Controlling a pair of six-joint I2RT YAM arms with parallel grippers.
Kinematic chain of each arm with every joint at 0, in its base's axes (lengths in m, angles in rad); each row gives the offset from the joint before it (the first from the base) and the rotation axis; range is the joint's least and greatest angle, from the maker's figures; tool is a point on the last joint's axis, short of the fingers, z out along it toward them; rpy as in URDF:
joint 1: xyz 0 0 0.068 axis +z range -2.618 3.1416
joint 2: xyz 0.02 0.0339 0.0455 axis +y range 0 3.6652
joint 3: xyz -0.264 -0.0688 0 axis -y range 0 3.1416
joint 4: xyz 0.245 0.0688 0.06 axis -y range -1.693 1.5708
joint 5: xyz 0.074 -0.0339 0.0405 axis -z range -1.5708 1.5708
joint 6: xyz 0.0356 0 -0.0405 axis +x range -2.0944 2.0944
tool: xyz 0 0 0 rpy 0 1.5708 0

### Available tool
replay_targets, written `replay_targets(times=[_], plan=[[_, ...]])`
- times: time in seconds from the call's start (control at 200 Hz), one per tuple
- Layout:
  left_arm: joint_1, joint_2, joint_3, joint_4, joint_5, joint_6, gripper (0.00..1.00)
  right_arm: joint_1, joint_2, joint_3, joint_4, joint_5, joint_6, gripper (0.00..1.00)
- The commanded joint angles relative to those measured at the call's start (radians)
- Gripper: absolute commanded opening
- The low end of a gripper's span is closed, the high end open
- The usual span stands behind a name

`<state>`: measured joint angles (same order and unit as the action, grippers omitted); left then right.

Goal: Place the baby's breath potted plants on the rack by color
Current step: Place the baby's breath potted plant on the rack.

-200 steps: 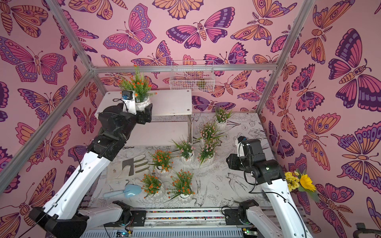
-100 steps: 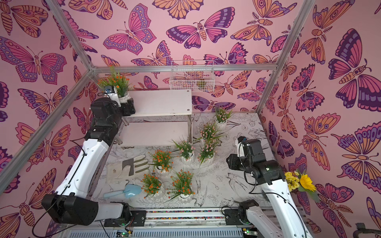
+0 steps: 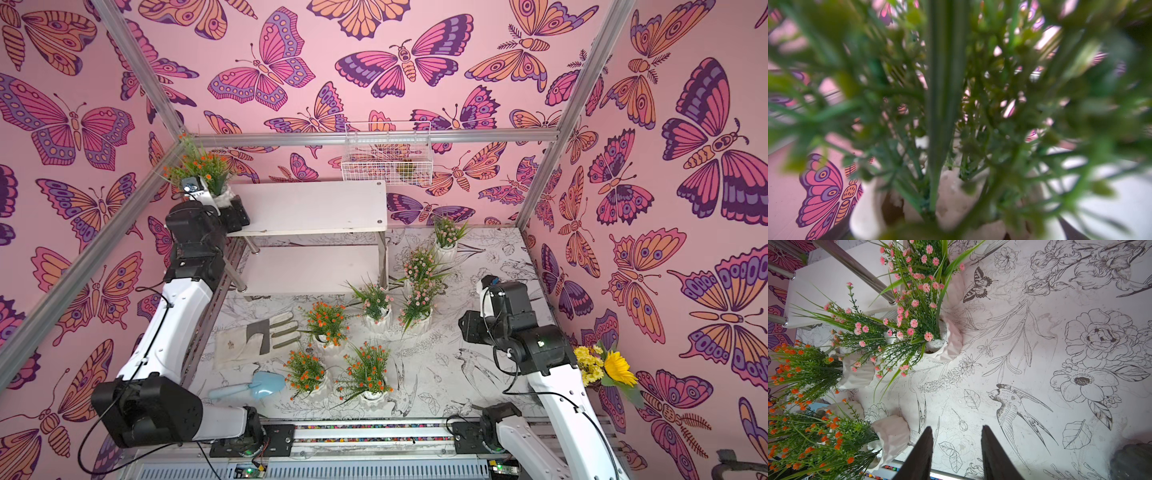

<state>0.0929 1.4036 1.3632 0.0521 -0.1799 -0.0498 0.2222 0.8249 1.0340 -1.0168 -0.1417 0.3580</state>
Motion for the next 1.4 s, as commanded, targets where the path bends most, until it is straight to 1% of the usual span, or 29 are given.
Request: replay_targets(times=[0.0, 0.155, 0.431, 0.536, 0.661, 0.691, 0.726, 0.806, 0.881, 1.021, 1.152, 1.392], plan=[[0.019, 0.012, 0.002, 0.156, 0.019, -0.003, 0.29, -0.006, 0.002, -0.001, -0.005, 0.018, -0.013, 0.4], [0.036, 0.033, 0.007, 0.161, 0.051, -0.02, 0.29, -0.006, 0.005, -0.002, 0.0, 0.022, -0.015, 0.41], [0.036, 0.075, 0.02, 0.183, 0.116, -0.026, 0.28, -0.006, 0.008, -0.002, 0.003, 0.024, -0.018, 0.41], [0.036, 0.084, 0.015, 0.189, 0.115, -0.026, 0.28, -0.006, 0.005, -0.002, 0.003, 0.025, -0.019, 0.41], [0.036, 0.09, 0.009, 0.199, 0.135, -0.017, 0.3, -0.006, 0.007, -0.002, 0.003, 0.024, -0.019, 0.41], [0.036, 0.092, 0.008, 0.199, 0.134, -0.016, 0.32, -0.006, 0.006, -0.001, 0.003, 0.023, -0.019, 0.41], [0.036, 0.091, 0.005, 0.198, 0.132, -0.016, 0.38, -0.006, 0.006, 0.0, 0.002, 0.023, -0.019, 0.41], [0.036, 0.087, -0.005, 0.198, 0.126, -0.017, 0.56, -0.006, 0.004, 0.0, 0.003, 0.021, -0.018, 0.42], [0.036, 0.086, -0.013, 0.201, 0.128, -0.015, 0.7, -0.006, 0.002, 0.001, 0.002, 0.02, -0.017, 0.43], [0.036, 0.087, -0.019, 0.204, 0.135, -0.007, 0.82, -0.006, -0.001, 0.002, -0.001, 0.017, -0.018, 0.43], [0.036, 0.088, -0.021, 0.2, 0.147, -0.01, 0.99, -0.006, -0.004, 0.001, 0.001, 0.011, -0.018, 0.44], [0.036, 0.044, -0.04, 0.196, 0.168, 0.009, 1.0, -0.006, -0.006, 0.001, 0.006, -0.001, -0.019, 0.45]])
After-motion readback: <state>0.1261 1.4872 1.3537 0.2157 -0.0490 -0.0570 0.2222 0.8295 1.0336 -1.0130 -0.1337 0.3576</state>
